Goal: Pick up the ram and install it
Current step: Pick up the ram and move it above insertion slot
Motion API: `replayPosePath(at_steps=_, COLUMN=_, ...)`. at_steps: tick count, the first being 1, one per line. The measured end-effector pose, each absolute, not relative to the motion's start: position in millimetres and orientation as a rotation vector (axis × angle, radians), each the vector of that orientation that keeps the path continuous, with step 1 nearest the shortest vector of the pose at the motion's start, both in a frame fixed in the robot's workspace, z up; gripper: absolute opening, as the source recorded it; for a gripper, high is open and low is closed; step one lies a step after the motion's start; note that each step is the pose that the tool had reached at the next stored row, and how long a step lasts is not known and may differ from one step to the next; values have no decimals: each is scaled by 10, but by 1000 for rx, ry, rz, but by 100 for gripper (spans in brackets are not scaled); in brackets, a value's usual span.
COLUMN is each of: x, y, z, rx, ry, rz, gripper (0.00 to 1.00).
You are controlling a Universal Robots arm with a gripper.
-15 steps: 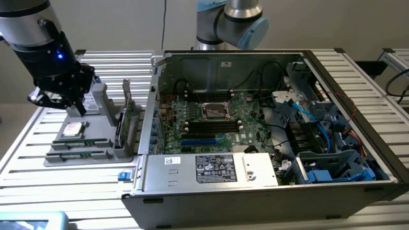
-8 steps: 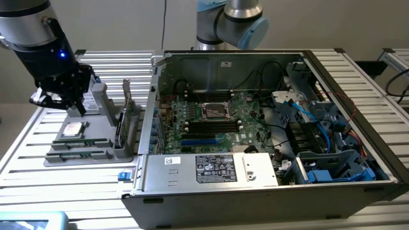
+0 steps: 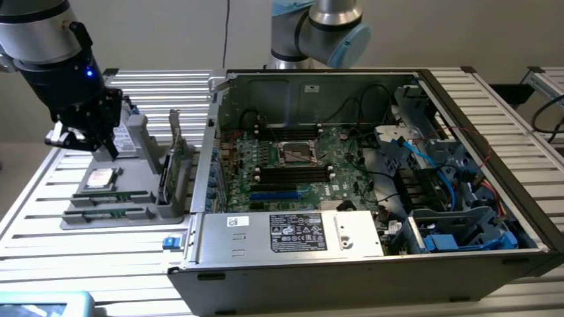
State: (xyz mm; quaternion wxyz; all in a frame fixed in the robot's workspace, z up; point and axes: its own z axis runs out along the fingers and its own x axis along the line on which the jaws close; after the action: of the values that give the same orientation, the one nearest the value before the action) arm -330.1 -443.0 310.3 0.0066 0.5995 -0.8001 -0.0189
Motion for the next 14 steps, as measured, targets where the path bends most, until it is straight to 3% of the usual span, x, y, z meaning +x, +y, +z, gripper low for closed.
replayPosePath(at_steps=14, x=-3301, y=-4430, z=3103, rx=2181, ry=-2251, rz=-38, gripper=11)
